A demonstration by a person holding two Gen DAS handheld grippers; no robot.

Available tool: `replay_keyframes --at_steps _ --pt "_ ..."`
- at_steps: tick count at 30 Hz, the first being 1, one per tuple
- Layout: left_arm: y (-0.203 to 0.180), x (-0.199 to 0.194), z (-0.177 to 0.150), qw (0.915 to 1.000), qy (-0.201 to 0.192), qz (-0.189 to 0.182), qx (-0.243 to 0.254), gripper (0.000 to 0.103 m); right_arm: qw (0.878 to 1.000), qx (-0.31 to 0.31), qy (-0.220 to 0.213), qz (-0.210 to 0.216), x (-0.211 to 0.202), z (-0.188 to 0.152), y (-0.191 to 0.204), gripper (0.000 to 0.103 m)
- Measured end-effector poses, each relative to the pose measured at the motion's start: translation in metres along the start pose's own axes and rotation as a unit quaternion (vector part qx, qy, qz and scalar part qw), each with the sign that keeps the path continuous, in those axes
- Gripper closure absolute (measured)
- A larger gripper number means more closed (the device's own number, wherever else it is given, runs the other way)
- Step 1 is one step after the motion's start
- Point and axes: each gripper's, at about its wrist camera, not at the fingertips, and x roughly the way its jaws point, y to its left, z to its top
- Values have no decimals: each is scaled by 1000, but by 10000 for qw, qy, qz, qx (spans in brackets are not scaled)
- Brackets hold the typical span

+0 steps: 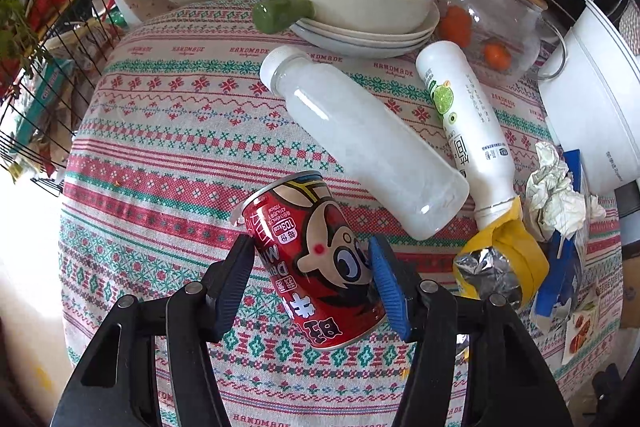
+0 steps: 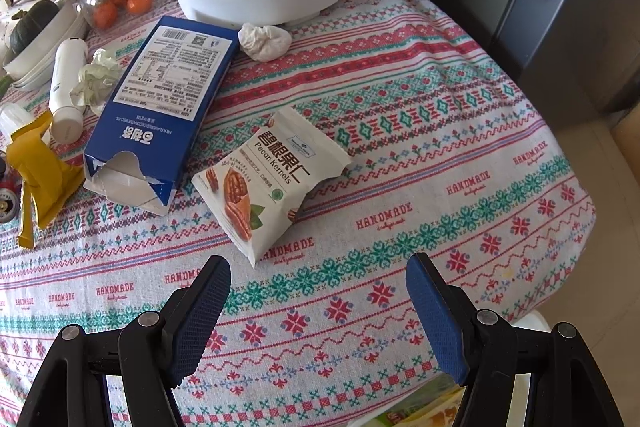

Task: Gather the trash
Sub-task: 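Reach the left tool around the red drink can while the right tool approaches the pecan bag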

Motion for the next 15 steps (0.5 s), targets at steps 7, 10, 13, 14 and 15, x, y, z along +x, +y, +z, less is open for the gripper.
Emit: replay_keyframes --at_steps 7,10,13,14,15 --pt "5 -16 -38 9981 -9 -187 586 43 9990 294 190 291 22 4 -4 27" --pt "8 -22 -52 9973 143 -390 614 43 9981 426 99 436 26 8 -5 27" --pt "7 -28 -63 9960 241 -523 680 43 9940 874 60 661 34 12 -14 27" --pt "7 -30 -67 9956 260 -566 698 43 9914 1060 63 769 37 13 -18 27" --pt "6 -32 -70 9953 265 -568 731 43 9884 1236 65 879 40 14 -21 27"
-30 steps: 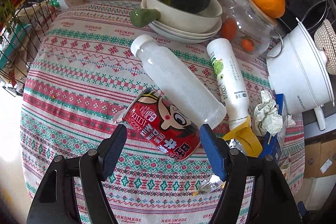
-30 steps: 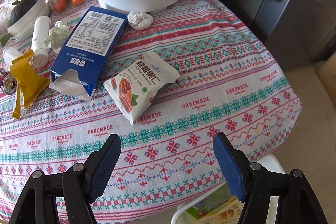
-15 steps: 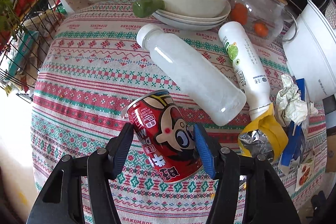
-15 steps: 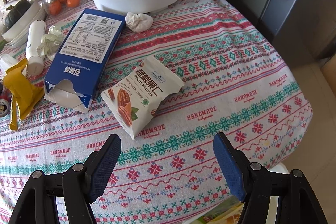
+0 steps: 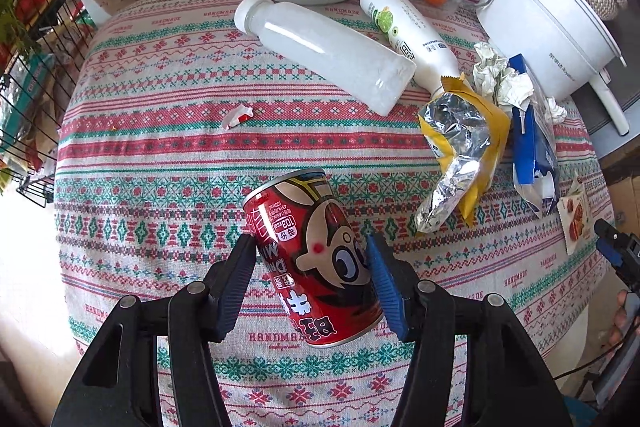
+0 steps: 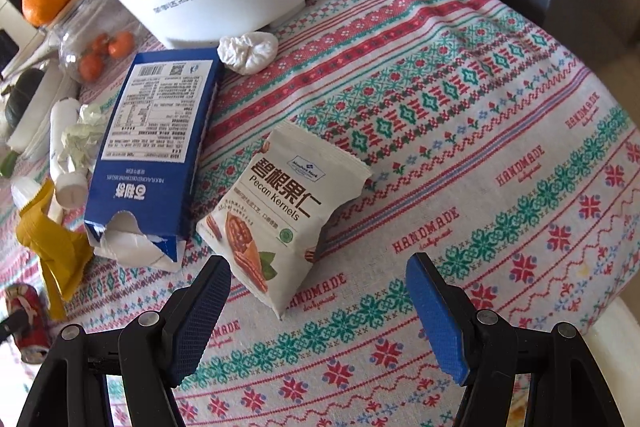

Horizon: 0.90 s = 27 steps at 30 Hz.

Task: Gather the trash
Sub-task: 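Reach the left tool around the red drink can while the right tool approaches the pecan bag, then close the left tool on the red can while the right tool grasps the pecan bag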

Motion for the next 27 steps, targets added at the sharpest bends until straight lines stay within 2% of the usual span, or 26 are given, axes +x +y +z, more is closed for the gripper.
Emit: replay_keyframes --at_steps 6,9,10,11,13,14,16,18,19,22,27 --pt "0 -2 -5 9999 -2 -109 -106 43 9984 490 -26 278 27 10 -4 27" --pt "-2 0 -4 10000 -58 -64 -36 42 9988 418 -147 184 33 9 4 33" --pt "-3 0 -5 10000 -75 -51 -19 42 9992 314 -213 117 34 9 7 41" --pt "-3 1 -4 10000 -86 -37 4 42 9994 229 -210 122 36 9 11 43" --pt "-3 2 -4 10000 -50 -20 29 42 9996 58 -201 180 39 8 19 65" --pt "-2 4 -5 10000 12 -18 11 42 9997 -48 -153 175 41 7 23 68" --pt "2 10 -6 9998 171 -80 -89 42 9994 -329 -127 13 41 5 31 87" --pt "10 15 -7 9983 339 -348 -334 43 9986 -524 -106 -54 36 5 34 93" --pt "14 15 -8 9974 351 -464 -423 48 9984 -561 -62 -22 33 5 36 94" --pt "17 10 -11 9979 277 -441 -390 48 9974 -717 -105 8 12 2 39 95" --pt "13 -9 -16 9986 28 -494 -180 48 9956 -841 -196 356 -26 -5 40 95"
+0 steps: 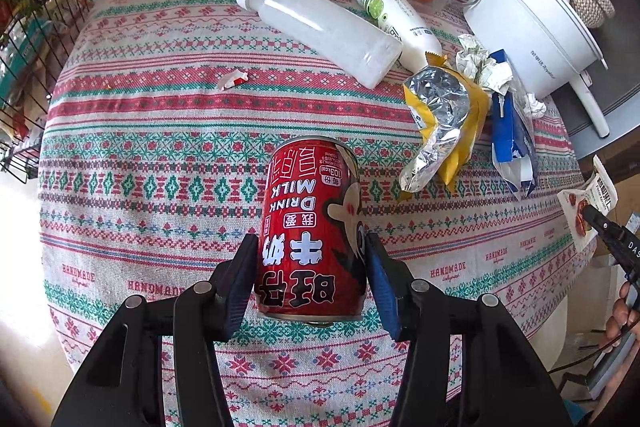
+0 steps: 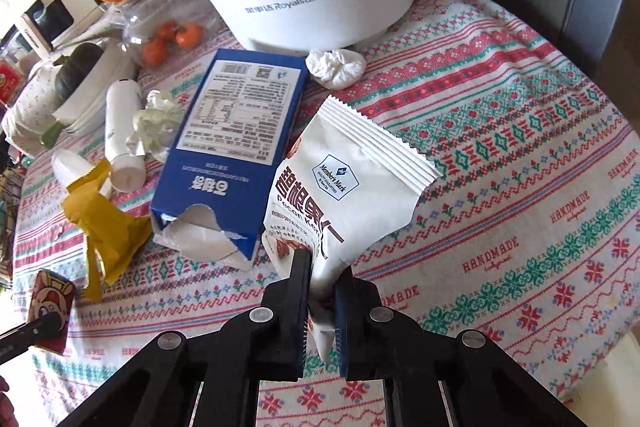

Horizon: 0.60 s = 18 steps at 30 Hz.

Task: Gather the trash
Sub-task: 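Close the left tool on the red can while the right tool grasps the pecan bag, then carry the can and pecan bag over the white bin and release both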

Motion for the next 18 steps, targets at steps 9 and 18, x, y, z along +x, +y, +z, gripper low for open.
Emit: replay_keyframes --at_steps 9,18 --pt "-63 -41 -27 9933 -361 -518 971 48 9993 -239 -279 117 -69 -27 -2 95" --pt "-152 -60 -72 9732 -503 -725 2125 48 9978 -415 -505 -75 -117 -55 -27 94"
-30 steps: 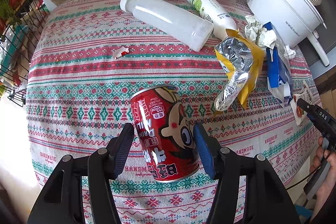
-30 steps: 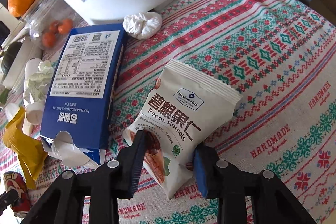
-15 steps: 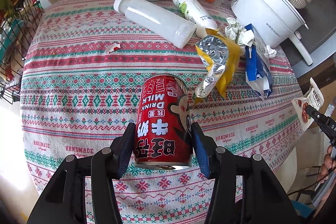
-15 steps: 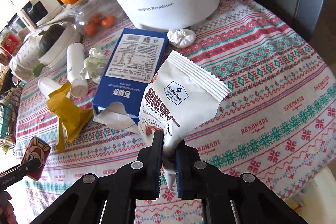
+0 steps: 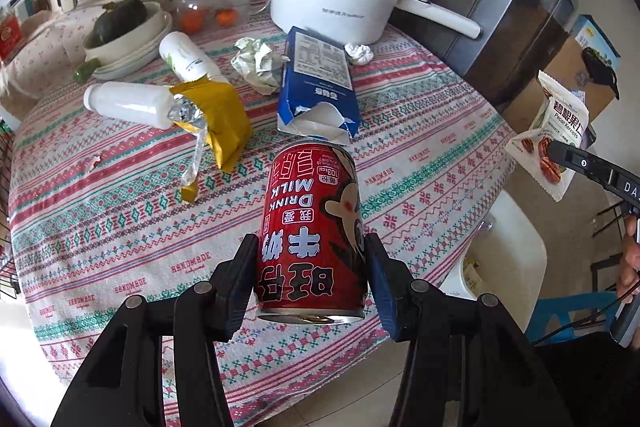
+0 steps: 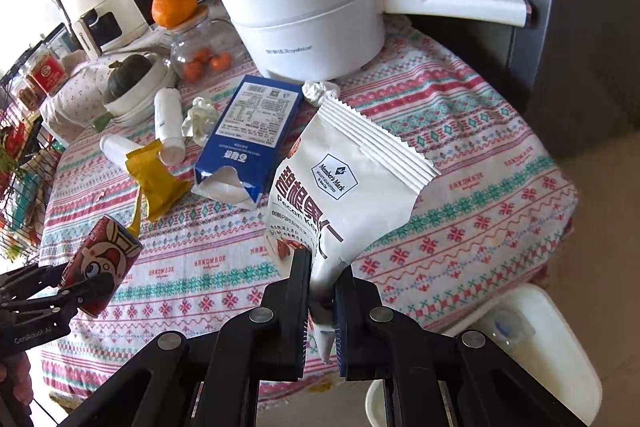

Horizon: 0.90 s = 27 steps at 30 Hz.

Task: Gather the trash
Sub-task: 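Carry the can and pecan bag over the white bin and release both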

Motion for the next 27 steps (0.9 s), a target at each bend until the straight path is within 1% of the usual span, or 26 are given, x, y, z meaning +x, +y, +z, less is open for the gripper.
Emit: replay_keyframes --at_steps 4,7,13,17,20,23,27 --pt "-43 5 -5 9992 53 -76 399 48 9999 4 71 -123 -10 -14 -21 94" --pt "-71 10 -9 9984 125 -215 517 48 9996 76 192 -205 -13 -26 -41 94" --pt "-127 24 -27 9955 260 -518 747 48 9975 216 567 -365 -11 -56 -83 94" --pt "-164 36 -41 9923 363 -711 942 48 9953 347 780 -447 -11 -76 -110 93" --pt "-191 46 -51 9891 439 -790 1159 48 9933 450 912 -547 -12 -89 -129 93" --pt "-212 57 -60 9856 507 -865 1362 48 9902 578 1091 -656 -12 -99 -147 93" --pt "-231 73 -65 9827 573 -962 1473 48 9861 702 1317 -734 -9 -109 -164 93"
